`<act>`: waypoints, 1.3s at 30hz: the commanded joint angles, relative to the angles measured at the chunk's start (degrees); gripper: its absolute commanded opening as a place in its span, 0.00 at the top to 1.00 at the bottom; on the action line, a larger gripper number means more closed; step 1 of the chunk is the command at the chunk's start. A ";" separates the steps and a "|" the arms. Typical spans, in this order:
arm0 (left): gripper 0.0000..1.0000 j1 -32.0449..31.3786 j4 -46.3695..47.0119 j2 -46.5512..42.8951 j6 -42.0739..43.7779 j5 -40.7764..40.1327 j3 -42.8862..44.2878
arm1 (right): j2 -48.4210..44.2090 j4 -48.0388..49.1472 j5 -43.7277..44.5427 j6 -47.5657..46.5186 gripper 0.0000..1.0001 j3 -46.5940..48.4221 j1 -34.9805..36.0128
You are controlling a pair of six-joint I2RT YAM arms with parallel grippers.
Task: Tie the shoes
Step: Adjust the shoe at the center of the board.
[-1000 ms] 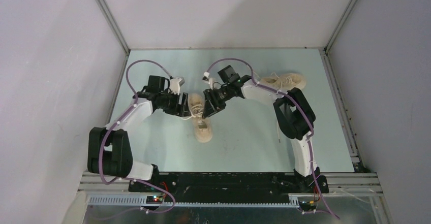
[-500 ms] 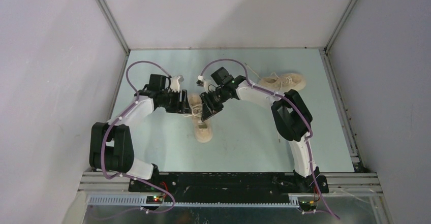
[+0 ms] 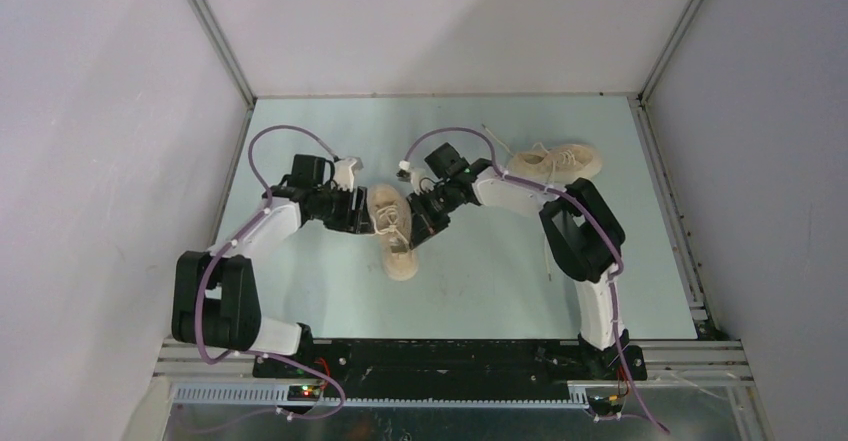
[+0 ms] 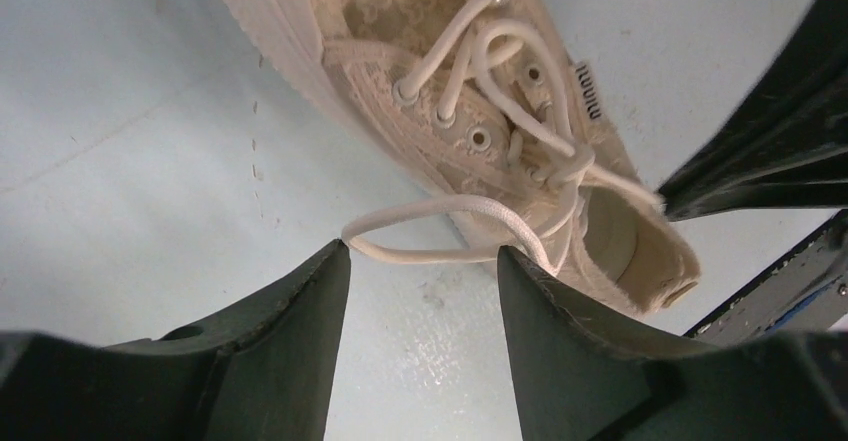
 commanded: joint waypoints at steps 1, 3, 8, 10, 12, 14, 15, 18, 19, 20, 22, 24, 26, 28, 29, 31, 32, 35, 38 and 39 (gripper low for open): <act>0.40 0.44 1.96 -2.21 0.68 0.22 -3.31 | -8.87 2.31 -0.93 -1.77 1.00 -7.08 -0.01; 0.41 0.38 3.69 -2.25 -0.77 -0.08 -4.95 | -9.86 2.58 -0.16 -2.31 1.00 -8.93 0.54; 0.44 -0.17 4.19 -0.02 -1.29 1.82 -4.16 | -8.46 4.22 -0.34 -1.28 1.00 -10.01 1.21; 0.43 -0.32 3.85 0.75 -0.69 2.41 -3.54 | -7.19 4.58 -1.79 -0.62 0.93 -9.31 0.85; 0.39 -0.39 2.75 1.21 0.65 3.72 -2.72 | -5.66 3.66 -3.18 -0.21 0.82 -7.11 0.02; 0.33 -0.39 1.05 0.86 2.78 4.98 -1.35 | -4.18 1.42 -4.05 -0.73 0.73 -3.46 -1.27; 0.30 -0.35 0.41 0.30 3.37 5.24 -0.88 | -3.29 0.72 -3.52 -0.97 0.68 -0.49 -1.73; 0.24 -0.16 -3.24 -1.29 5.99 6.40 1.79 | -1.40 -0.87 -2.13 -1.38 0.61 5.06 -3.50; 0.23 -0.11 -4.36 -2.57 6.46 6.94 2.05 | -0.78 -1.49 -0.91 -1.45 0.60 7.78 -3.59; 0.22 -0.08 -4.76 -3.88 6.87 6.95 2.47 | 0.83 -1.88 -0.34 -1.46 0.59 11.05 -3.66; 0.20 0.19 -5.18 -5.75 6.56 6.17 2.49 | 4.02 -3.21 1.28 -1.84 0.55 16.21 -3.24; 0.19 0.95 -4.19 -7.64 5.38 5.07 1.60 | 6.97 -4.04 2.88 -2.06 0.53 20.39 -2.37; 0.19 1.99 -3.26 -8.81 4.63 4.85 0.87 | 8.67 -4.35 4.90 -2.84 0.50 22.95 -0.79; 0.19 3.21 -3.02 -9.75 3.43 4.56 0.40 | 10.05 -5.06 7.07 -3.41 0.46 25.03 1.01; 0.19 3.68 -2.22 -10.14 2.40 4.36 -0.18 | 10.35 -5.54 8.31 -3.67 0.45 25.44 2.26; 0.19 5.33 -0.83 -11.36 0.75 2.88 -1.14 | 11.04 -6.67 13.31 -4.69 0.45 26.75 3.96; 0.19 6.46 -0.48 -12.03 0.20 1.95 -1.47 | 11.45 -6.98 16.64 -5.26 0.46 27.66 4.45; 0.20 9.71 1.15 -13.22 -1.27 1.11 -2.82 | 12.08 -7.36 19.63 -6.33 0.51 28.59 5.93; 0.20 11.07 2.26 -13.83 -2.55 1.21 -3.92 | 12.65 -7.61 21.42 -7.48 0.51 28.71 6.92; 0.20 11.28 2.47 -14.12 -2.90 1.38 -4.45 | 12.96 -7.71 21.28 -7.42 0.51 28.74 6.98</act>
